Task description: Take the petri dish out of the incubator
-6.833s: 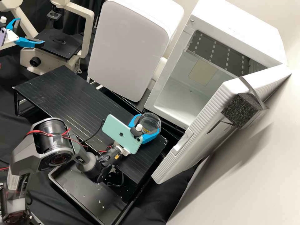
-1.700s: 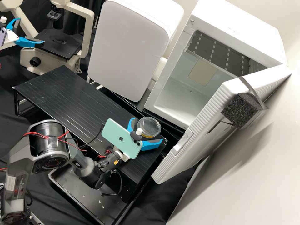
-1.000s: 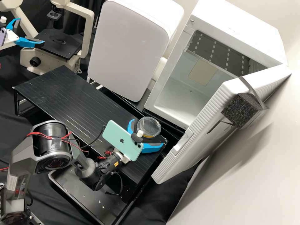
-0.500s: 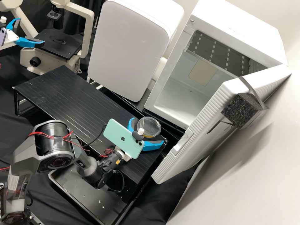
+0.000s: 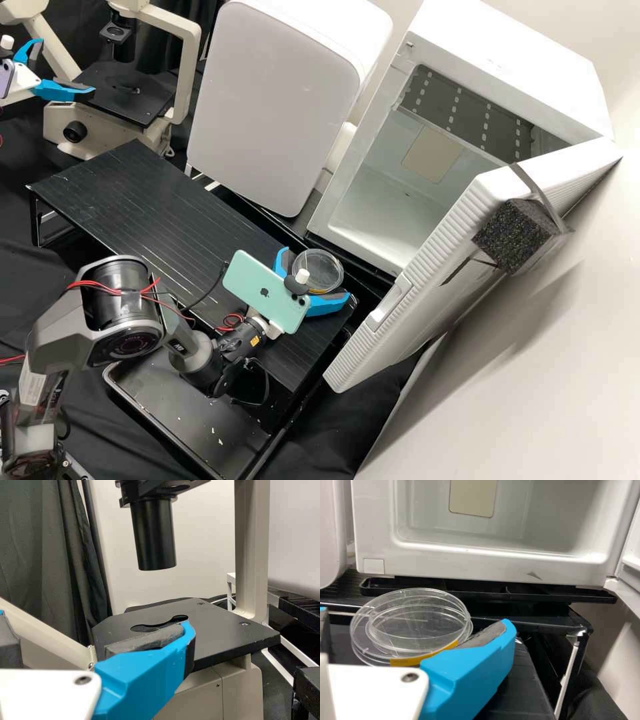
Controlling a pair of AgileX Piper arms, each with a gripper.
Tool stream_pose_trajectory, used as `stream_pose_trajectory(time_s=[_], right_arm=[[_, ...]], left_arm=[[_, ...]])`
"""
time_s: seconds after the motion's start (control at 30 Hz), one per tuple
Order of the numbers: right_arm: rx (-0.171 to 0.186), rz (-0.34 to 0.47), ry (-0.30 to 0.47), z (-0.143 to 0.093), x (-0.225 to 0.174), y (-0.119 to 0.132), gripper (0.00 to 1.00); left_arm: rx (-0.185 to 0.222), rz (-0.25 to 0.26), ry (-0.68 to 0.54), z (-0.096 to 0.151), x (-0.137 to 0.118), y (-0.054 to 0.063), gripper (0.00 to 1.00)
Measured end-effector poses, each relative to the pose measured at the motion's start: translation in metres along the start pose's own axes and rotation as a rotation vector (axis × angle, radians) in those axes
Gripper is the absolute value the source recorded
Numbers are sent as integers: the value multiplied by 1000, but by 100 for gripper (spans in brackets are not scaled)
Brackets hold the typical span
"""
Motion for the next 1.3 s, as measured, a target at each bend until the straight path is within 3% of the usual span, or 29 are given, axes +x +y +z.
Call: stream_pose_trajectory(time_s=[1.3], right_arm=[[6, -3, -1, 0, 1, -1, 0]], left_arm=[[0, 0, 0, 0, 0, 0, 100]])
